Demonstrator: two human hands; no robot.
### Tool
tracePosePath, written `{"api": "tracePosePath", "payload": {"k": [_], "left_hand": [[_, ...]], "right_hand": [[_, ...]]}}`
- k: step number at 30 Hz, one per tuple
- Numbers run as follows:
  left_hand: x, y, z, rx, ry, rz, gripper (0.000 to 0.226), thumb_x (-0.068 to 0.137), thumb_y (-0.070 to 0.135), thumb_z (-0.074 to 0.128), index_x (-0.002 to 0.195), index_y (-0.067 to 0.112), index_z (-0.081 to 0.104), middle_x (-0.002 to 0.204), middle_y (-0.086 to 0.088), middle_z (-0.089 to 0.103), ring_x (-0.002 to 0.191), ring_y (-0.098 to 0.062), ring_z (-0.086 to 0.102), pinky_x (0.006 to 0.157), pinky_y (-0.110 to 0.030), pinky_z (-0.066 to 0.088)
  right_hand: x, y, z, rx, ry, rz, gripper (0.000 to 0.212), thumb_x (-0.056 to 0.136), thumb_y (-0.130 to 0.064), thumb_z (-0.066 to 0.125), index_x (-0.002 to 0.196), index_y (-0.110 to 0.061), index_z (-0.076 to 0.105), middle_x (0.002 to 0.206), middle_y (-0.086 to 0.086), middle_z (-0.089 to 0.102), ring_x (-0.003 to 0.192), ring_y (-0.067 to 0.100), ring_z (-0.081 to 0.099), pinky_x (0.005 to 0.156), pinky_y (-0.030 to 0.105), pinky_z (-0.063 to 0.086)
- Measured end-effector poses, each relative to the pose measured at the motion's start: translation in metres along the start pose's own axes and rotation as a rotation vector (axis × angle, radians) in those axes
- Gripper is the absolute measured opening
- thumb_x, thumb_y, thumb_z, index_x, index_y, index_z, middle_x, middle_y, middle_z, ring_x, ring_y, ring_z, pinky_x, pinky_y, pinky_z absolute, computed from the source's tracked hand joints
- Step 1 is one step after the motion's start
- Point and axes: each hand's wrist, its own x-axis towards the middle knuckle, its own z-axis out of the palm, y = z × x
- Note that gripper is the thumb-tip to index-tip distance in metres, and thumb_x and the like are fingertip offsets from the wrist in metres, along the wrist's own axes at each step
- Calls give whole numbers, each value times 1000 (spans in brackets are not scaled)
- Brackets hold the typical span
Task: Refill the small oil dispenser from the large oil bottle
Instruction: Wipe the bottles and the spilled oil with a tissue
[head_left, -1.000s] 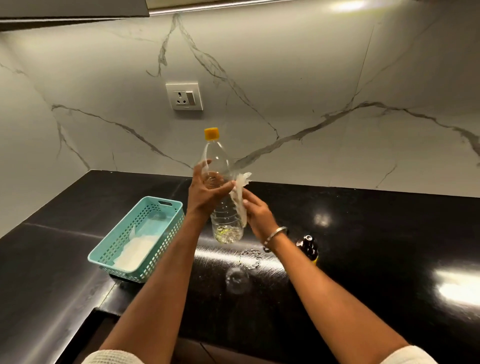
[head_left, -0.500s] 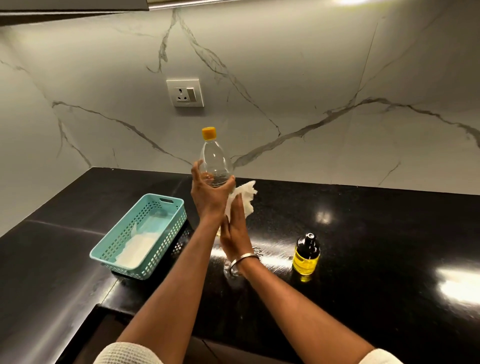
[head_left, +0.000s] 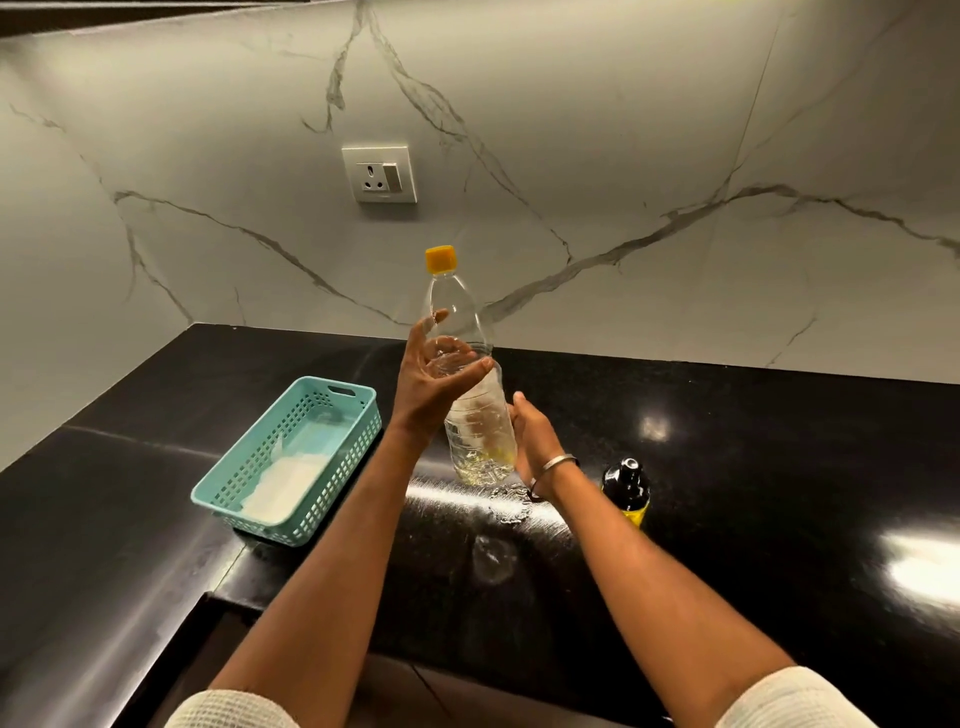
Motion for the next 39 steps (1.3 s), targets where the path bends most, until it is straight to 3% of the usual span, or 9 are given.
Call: {"api": "tracePosePath", "payload": {"k": [4,8,13,18,22,30,36,39], "left_hand": [[-2,6,0,-65,42,22,74,66,26,81,128,33,43,112,-15,62,98,-16,69,79,-22,54],[1,10,0,-78,52,53,79,66,25,80,133,24,38,110,-16,60,95,-15,69,77,-23,55],[8,8,-7,28,102,106,89,66,34,80,140,21,33,117,-18,55,102,-20,66,81,-30,57],[10,4,-11,104,144,140,92,65,37,80,140,20,31,117,-15,54,102,-14,66,80,-25,57],[7,-1,-7,80,126,133,90,66,34,82,140,24,31,119,-17,53,106,-22,65,83,-35,58],[8,1,0,114,133,185,91,67,34,82,141,18,31,120,-16,53,106,-19,64,81,-25,56],[14,0,-6,139,171,208,93,67,32,83,142,15,30,120,-15,53,109,-21,63,86,-33,57],[10,-2,-4,136,150,213,93,68,31,83,142,15,29,120,-12,53,108,-19,63,87,-32,56]], "right_hand": [[-2,6,-4,145,12,77,58,101,-45,19,114,-7,61,119,20,62,108,33,58,96,47,44],[-5,20,-7,383,-28,103,61,99,-47,21,129,-4,52,127,23,58,120,38,53,103,51,40],[-12,28,-5,384,-57,162,67,98,-52,25,130,2,48,128,26,56,120,37,54,99,43,47],[-15,29,-11,447,36,103,60,98,-45,34,125,6,50,128,27,56,120,38,53,102,44,43],[-15,26,-9,558,78,29,54,98,-39,37,129,2,49,127,23,58,116,35,56,96,43,47],[-14,28,-4,473,57,86,56,98,-43,35,129,1,49,127,23,58,119,36,55,103,46,42],[-14,25,-10,457,113,49,52,99,-36,35,126,5,51,125,26,58,114,37,57,96,44,47],[-12,22,-13,507,138,-7,47,99,-30,36,126,4,52,113,22,64,105,34,61,94,44,48]]}}
